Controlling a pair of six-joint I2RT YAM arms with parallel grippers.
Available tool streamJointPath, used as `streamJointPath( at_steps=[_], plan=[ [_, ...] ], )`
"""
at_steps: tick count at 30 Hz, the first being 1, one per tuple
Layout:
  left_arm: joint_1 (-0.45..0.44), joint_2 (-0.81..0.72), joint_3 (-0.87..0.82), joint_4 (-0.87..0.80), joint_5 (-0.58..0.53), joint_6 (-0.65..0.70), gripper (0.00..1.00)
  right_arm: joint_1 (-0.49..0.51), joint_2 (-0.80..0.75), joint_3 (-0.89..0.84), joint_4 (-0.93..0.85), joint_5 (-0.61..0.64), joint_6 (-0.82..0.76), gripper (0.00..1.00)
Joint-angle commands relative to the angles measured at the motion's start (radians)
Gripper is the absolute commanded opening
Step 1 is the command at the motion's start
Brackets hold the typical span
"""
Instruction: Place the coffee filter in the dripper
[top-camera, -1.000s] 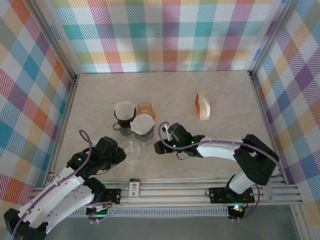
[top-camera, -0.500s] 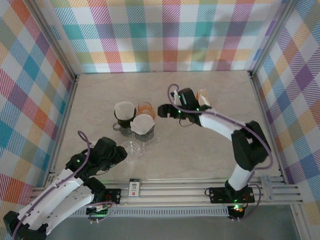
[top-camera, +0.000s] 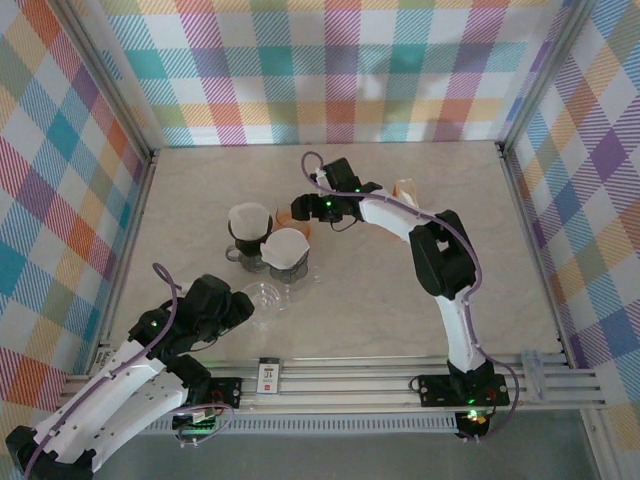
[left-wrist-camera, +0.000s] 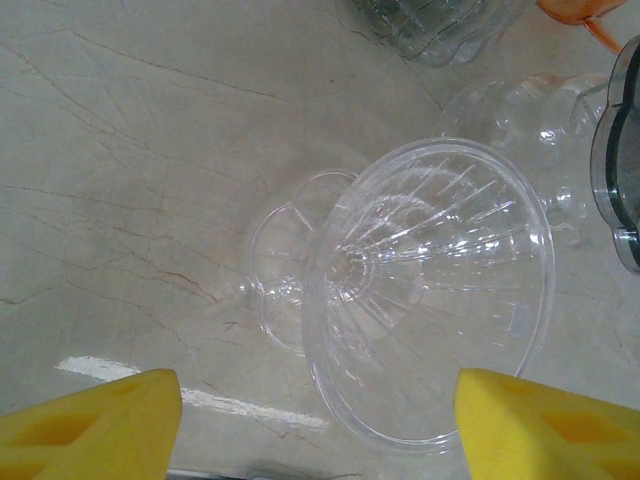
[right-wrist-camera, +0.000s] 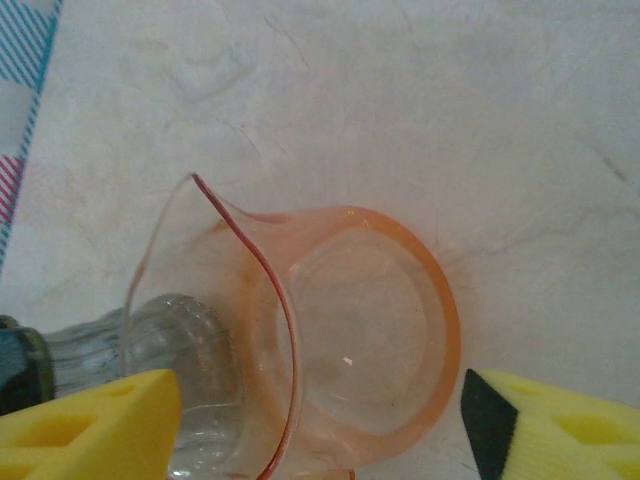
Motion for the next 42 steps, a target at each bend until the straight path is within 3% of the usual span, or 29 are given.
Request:
streamJointPath(
  at_steps=[1,12,20,29,42],
  plan=[
    [0.008,-0.009,-0.014,-0.016,-0.006,-0.007,0.73,0.025,0.022,0.057,-0.09,0.023,-0.035,0.69],
    [0.01,-0.022,-0.027,-0.007,0.007,-0.012,0.73,0.05,0.008,0.039,-0.123,0.188,-0.026,0.38],
    [0.009,-0.036,-0.034,-0.006,0.011,-0.018,0.72,0.05,-0.04,0.0,-0.123,0.271,-0.03,0.22],
    [0.01,-0.039,-0.034,0.001,0.016,-0.02,0.73,0.034,-0.147,-0.103,-0.122,0.393,-0.063,0.14],
    [0.01,-0.046,-0.037,0.009,0.013,-0.021,0.72,0.014,-0.444,-0.398,-0.168,0.467,-0.122,0.08]
  ],
)
